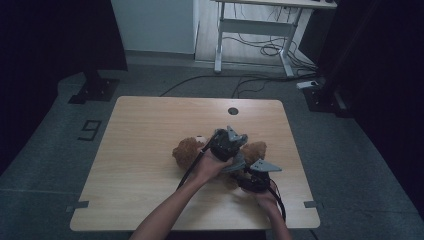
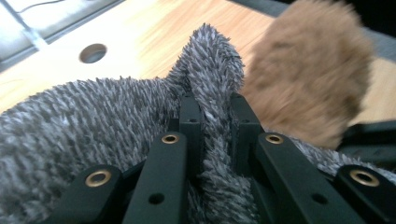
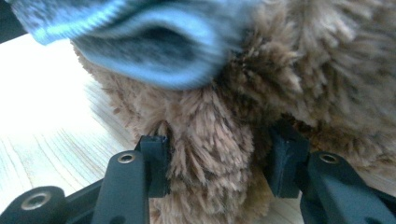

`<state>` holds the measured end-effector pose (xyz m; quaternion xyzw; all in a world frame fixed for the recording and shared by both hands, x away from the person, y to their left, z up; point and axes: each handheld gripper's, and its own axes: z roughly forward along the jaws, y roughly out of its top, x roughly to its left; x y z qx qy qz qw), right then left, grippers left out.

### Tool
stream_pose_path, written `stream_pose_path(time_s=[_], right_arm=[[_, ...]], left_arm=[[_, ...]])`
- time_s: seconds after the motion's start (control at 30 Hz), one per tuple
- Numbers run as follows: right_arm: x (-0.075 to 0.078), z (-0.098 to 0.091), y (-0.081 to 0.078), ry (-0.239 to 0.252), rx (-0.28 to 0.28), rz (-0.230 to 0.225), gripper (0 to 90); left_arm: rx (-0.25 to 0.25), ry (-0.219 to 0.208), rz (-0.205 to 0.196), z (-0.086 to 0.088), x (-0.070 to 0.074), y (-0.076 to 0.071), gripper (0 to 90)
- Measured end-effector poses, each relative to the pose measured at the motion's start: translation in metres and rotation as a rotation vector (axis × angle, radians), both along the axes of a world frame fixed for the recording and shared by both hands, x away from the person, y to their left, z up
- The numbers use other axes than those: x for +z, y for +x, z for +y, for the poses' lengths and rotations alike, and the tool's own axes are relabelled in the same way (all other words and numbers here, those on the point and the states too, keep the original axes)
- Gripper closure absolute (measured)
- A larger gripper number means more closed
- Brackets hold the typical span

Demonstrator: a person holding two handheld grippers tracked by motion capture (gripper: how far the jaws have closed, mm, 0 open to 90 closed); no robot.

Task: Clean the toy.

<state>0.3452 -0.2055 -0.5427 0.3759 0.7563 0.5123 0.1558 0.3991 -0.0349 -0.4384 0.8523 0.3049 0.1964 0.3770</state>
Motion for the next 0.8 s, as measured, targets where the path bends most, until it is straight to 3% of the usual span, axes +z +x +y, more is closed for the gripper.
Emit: stream_pose_path(time_s=[0.17, 0.3, 0.47, 0.6, 0.7, 0.8], right_arm=[[0.000, -0.002, 0.001, 0.002, -0.009, 0.011, 51.1], [0.001, -0.001, 0.002, 0.003, -0.008, 0.009, 51.2], [0.001, 0.000, 0.002, -0.002, -0.007, 0.005, 51.2], [0.001, -0.001, 0.002, -0.001, -0.009, 0.005, 51.2], [0.001, -0.001, 0.002, 0.001, -0.011, 0.011, 51.3], [0.000, -0.004, 0.003, 0.010, -0.016, 0.017, 51.5]], left_arm=[[0.068, 0.023, -0.014, 0.040, -0.001, 0.001, 78.7], [0.090, -0.071, 0.029, 0.080, -0.002, -0.001, 78.9], [0.094, -0.108, 0.001, 0.104, 0.004, -0.012, 78.7], [0.126, -0.105, -0.025, 0.115, 0.009, -0.011, 78.6], [0.180, -0.091, -0.034, 0.129, 0.012, -0.006, 78.6], [0.231, -0.060, 0.007, 0.146, 0.001, 0.002, 78.5]])
